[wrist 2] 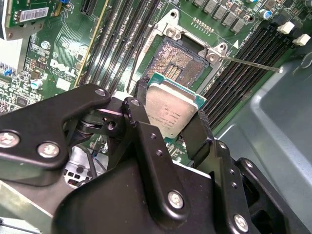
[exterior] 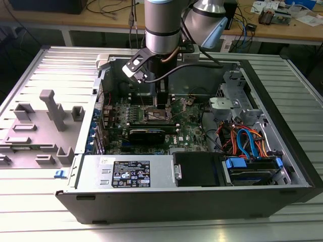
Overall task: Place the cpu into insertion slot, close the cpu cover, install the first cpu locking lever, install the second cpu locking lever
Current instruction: 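Place the cpu into insertion slot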
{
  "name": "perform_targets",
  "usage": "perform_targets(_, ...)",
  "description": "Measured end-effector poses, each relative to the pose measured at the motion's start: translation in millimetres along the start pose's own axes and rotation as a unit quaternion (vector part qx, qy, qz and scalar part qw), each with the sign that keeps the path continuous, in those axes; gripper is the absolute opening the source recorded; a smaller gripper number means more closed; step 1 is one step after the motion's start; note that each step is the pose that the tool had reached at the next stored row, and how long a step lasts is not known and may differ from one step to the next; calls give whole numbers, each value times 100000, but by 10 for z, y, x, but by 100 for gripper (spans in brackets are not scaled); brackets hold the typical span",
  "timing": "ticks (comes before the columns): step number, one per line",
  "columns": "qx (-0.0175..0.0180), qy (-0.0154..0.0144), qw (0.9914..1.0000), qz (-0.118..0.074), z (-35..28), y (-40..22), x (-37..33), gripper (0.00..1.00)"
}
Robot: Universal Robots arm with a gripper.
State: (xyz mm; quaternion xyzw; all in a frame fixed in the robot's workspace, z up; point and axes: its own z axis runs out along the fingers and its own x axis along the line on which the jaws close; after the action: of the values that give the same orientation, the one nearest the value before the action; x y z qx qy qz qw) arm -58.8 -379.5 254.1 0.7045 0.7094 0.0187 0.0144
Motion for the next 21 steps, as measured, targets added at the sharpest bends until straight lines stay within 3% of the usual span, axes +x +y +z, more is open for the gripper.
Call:
perform_targets(7,-85,-4,100000,1,6,-1,0,54)
perform_targets(15,-408,12,99999,-179,163,-52,18,54)
perform_targets(21,-541,52,99996,-650,221,-76,39,54)
